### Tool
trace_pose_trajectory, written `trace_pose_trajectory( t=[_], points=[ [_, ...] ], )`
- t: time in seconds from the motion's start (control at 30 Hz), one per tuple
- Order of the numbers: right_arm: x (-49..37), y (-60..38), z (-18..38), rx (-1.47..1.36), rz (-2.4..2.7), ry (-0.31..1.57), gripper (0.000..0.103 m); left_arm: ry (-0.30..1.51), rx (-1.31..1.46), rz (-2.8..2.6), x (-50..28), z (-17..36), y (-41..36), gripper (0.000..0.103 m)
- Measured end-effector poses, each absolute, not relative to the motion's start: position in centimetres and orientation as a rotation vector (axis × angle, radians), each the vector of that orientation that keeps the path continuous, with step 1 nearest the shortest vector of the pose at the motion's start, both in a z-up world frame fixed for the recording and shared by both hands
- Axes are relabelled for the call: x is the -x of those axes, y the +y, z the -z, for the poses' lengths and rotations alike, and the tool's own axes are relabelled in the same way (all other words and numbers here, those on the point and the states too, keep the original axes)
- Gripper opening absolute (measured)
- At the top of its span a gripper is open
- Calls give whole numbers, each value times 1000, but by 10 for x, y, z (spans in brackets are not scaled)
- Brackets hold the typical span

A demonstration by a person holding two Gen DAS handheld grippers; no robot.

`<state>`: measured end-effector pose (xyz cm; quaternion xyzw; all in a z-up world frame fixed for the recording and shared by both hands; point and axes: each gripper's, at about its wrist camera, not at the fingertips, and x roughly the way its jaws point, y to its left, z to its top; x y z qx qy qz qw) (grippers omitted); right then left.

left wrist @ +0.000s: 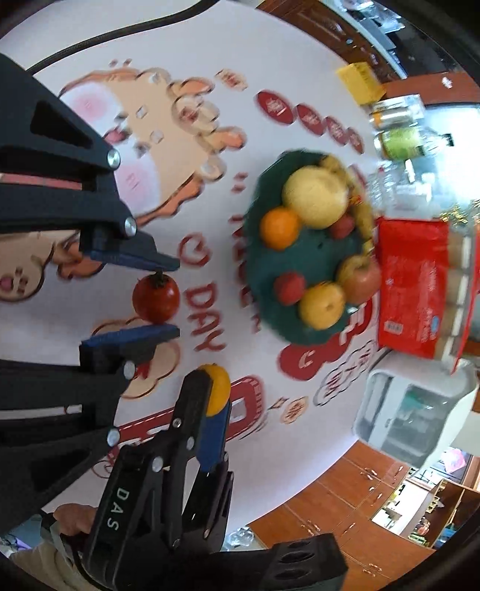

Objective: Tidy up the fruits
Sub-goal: 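Carry the tomato and small orange onto the green plate and open both tools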

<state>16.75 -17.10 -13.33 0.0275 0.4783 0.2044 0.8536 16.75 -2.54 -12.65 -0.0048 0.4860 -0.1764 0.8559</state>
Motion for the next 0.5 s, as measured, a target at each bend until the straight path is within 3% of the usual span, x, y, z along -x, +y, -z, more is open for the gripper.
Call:
trace_pose_trajectory(
  t=[0.5],
  points=[
    [-242,-133,62,30,-393,845,32,838,-26,365,-282,30,8,25]
  ],
)
